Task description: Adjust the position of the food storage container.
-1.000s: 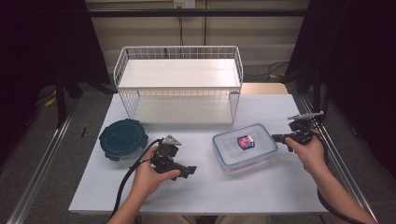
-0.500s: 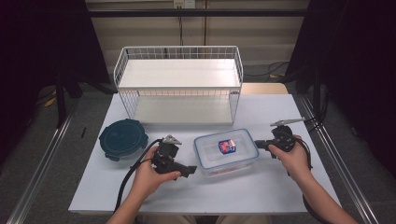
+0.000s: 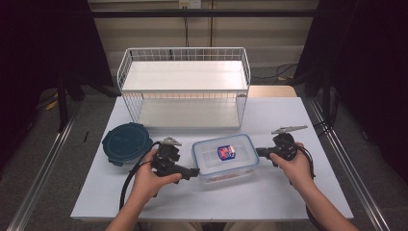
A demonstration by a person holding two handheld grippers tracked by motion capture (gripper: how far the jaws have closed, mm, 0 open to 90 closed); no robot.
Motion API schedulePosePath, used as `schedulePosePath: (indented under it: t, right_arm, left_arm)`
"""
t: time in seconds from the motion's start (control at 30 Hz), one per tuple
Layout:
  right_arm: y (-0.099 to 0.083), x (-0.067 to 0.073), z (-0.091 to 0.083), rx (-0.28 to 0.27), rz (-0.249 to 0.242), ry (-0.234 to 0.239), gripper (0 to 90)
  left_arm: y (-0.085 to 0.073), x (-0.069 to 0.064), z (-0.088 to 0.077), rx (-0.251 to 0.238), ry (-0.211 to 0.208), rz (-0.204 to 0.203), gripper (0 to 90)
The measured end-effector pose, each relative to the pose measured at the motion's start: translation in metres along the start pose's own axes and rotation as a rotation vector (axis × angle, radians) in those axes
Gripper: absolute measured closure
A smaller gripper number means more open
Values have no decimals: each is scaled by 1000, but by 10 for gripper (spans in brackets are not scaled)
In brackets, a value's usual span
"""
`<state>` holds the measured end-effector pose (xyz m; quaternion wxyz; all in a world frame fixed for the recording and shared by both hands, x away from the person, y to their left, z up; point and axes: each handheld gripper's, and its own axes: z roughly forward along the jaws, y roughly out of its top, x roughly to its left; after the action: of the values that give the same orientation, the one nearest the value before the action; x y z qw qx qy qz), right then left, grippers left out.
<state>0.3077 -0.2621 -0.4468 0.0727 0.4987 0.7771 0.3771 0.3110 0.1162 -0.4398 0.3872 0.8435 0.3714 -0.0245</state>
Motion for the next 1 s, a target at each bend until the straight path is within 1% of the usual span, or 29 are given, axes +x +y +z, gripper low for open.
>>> schedulePosePath:
  t: [0.07,0.1,0.13,0.17,0.2,0.23,0.27,0.3,0.33,0.37,0.4,0.43,0.47,0.5,0.53,0.57,0.6,0.63,0.67,0.7,0.77,0.8,0.83,0.87,0.9,0.93,1.0]
  right_arm:
    - [-1,1,0,-2,-1,-1,893]
    - [-2,1,0,-3,7,4,875]
    - [-3,1,0,-3,8,4,848]
    - [-3,1,0,-3,8,4,848]
    - [-3,0,-2,1,14,-4,812]
    - [-4,0,-3,-12,17,-7,787]
    - [-3,-1,-7,-24,37,-3,767]
    - [-3,-1,-7,-24,37,-3,767]
    - [-3,-1,-9,-40,36,-9,739]
    - [-3,-1,-12,-59,50,-9,682]
    - [-3,-2,-14,-68,55,-2,645]
    - [-2,-1,-17,-112,70,-2,590]
    - [-2,-1,-18,-121,76,10,575]
    - [-1,0,-19,-132,81,17,528]
    - [-1,0,-19,-132,81,17,528]
    - [0,1,-18,-150,99,51,484]
    - [0,1,-18,-150,99,51,484]
    - [0,1,-16,-155,102,65,453]
    - [-1,2,-14,-162,101,68,436]
    - [-1,4,-12,-166,101,79,435]
    - [-2,5,-7,-163,115,105,410]
    - [-3,6,-4,-161,127,118,408]
    - [-3,6,-2,-162,127,127,396]
    - [-3,6,0,-160,134,132,380]
    - [-3,7,1,-163,134,130,373]
    - [-3,7,2,-167,135,132,365]
    - [-2,9,3,-162,141,138,360]
  left_arm:
    - [0,0,0,-16,-6,-14,0]
    - [1,0,0,-24,-3,-12,0]
    - [1,-1,1,-43,-2,-19,1]
    - [1,-1,1,-43,-2,-19,2]
    - [1,-1,2,-59,-11,-23,2]
    - [1,-1,2,-64,-19,-28,12]
    - [1,-2,4,-93,-19,-51,19]
    - [1,-2,4,-93,-19,-51,25]
    - [1,-2,6,-105,-16,-54,25]
    - [1,-2,6,-110,-15,-58,34]
    - [1,-3,8,-125,-12,-70,39]
    - [1,-3,10,-135,-13,-78,56]
    - [1,-3,10,-137,-12,-83,60]
    - [1,-3,10,-137,-12,-83,63]
    - [1,-2,10,-127,-18,-78,63]
    - [-1,-2,12,-141,-30,-106,71]
    - [-1,-2,12,-141,-30,-106,82]
    - [-1,-2,14,-142,-40,-116,82]
    - [-1,-3,15,-142,-37,-129,86]
    - [-1,-3,16,-135,-46,-126,86]
    - [-1,-4,19,-130,-58,-139,96]
    - [-1,-5,20,-124,-66,-134,100]
    - [-2,-5,21,-124,-74,-140,103]
    - [-2,-6,22,-120,-78,-151,104]
    - [-3,-6,22,-125,-85,-153,104]
    - [-4,-6,22,-135,-80,-156,104]
    - [-6,-6,23,-137,-89,-162,108]
